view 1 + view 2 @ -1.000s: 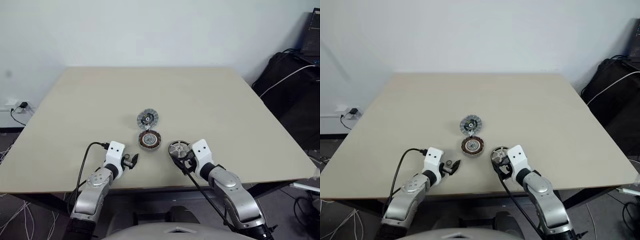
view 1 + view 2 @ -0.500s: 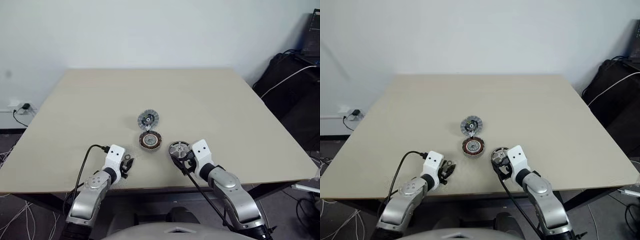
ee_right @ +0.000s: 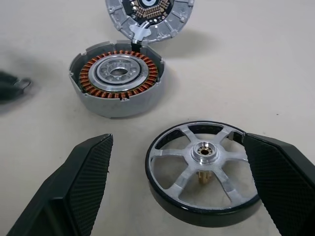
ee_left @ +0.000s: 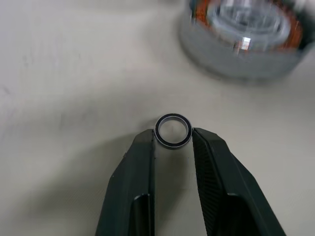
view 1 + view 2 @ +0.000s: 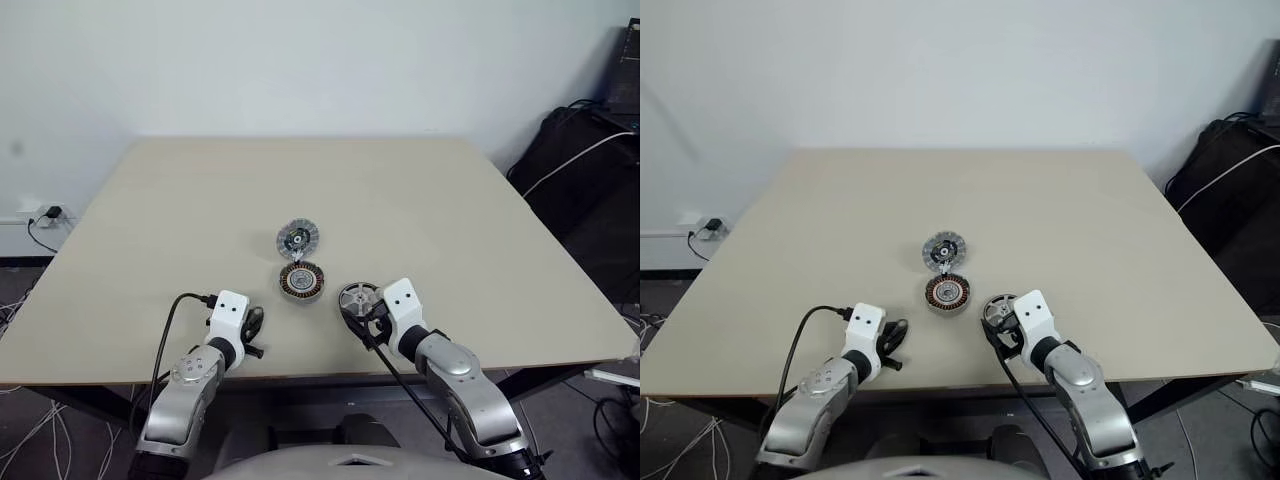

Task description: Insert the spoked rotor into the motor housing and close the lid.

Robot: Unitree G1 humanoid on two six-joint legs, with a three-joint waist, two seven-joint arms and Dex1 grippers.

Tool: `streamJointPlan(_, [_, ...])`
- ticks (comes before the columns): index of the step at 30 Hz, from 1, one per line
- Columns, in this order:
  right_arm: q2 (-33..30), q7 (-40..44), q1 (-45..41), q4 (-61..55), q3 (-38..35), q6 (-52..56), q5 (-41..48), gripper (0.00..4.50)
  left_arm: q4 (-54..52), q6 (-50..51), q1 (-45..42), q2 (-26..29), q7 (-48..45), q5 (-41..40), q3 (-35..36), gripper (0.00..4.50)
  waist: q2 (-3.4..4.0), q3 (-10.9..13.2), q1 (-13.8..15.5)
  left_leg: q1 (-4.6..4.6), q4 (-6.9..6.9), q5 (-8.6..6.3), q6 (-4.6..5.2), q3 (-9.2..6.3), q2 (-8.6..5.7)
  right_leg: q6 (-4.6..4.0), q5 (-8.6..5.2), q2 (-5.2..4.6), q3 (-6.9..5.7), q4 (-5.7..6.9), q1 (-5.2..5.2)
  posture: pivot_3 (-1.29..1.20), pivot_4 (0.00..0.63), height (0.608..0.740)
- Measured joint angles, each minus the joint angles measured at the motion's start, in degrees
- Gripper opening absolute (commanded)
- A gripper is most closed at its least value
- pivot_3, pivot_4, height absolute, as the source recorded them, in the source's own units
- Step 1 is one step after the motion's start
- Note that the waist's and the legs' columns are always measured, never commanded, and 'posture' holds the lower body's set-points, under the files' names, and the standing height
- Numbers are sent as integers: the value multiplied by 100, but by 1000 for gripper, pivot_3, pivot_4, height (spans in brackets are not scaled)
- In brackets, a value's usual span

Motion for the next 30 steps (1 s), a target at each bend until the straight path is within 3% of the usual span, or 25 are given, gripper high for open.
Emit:
streamJointPlan(9, [24, -4, -31, 30, 13, 0, -1, 4500, 211, -130, -1020, -111, -33, -32, -90, 753, -7, 4, 2, -4, 0, 13, 32, 2, -21, 18, 1, -2, -5, 0, 0, 0, 0, 740])
streamJointPlan(30, [143, -127, 14, 55, 13, 0, -3, 4500, 2475, -706, -2344, -320, -642, 214, -647, 753, -16, 10, 34, -16, 8, 18, 55, 1, -42, 32, 11, -21, -6, -1, 0, 0, 0, 740])
